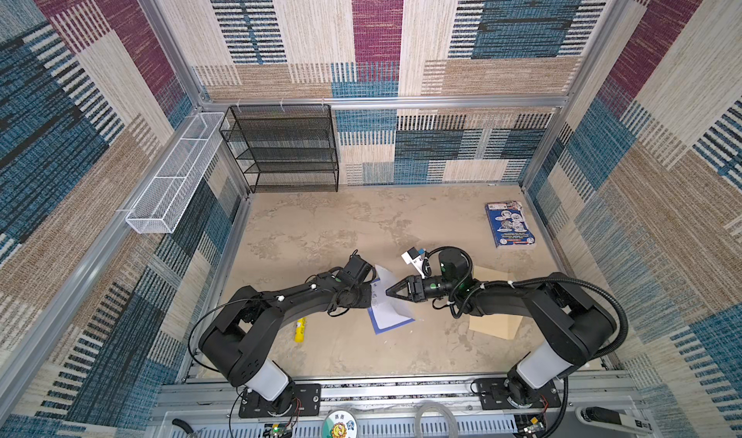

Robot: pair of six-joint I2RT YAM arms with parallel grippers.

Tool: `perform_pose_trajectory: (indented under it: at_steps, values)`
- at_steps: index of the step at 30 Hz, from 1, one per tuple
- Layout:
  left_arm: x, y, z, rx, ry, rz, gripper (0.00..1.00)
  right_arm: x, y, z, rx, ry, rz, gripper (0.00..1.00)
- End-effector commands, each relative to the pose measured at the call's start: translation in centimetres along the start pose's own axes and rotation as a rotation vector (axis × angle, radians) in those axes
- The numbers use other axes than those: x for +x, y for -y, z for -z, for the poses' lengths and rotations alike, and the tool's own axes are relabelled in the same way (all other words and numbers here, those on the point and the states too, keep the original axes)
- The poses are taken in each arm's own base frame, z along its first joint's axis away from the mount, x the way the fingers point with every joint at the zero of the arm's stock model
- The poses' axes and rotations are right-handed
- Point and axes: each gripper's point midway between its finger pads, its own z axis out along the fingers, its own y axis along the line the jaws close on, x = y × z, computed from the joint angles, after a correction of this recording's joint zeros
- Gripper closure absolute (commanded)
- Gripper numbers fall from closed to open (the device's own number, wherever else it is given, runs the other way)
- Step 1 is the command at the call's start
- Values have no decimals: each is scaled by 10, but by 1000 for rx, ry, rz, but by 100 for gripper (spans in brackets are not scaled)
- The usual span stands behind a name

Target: Place the letter into the envelope and seal it

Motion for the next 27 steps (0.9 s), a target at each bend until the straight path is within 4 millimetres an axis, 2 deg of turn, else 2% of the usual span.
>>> perform_pose_trajectory:
  at_steps: [1,4,7,9,11,14,17,20,27]
  values:
    - [12,-5,5,1,-31,43,68,-1,4,-5,-4,33,1,27]
    - [6,-10,20,-12,13,60,67,5,13,-9,16,28,-15,27]
    - [-8,-20,48,-56,100,87,63,10,29,-11,74,22,-42,27]
    - [-18,-24,69,-75,162,103,59,12,38,-11,106,22,-57,31]
    - [-28,-21,91,-47,226,108,57,13,47,-11,144,22,-68,37]
    - [-37,-3,106,59,266,101,55,15,60,-13,210,17,-81,48]
    - [-35,23,101,163,208,74,56,15,72,-13,294,20,-88,55]
    - [-31,40,85,196,172,40,58,14,81,-12,375,26,-82,61]
    - [-19,50,40,178,84,8,63,24,97,-6,506,19,-79,64]
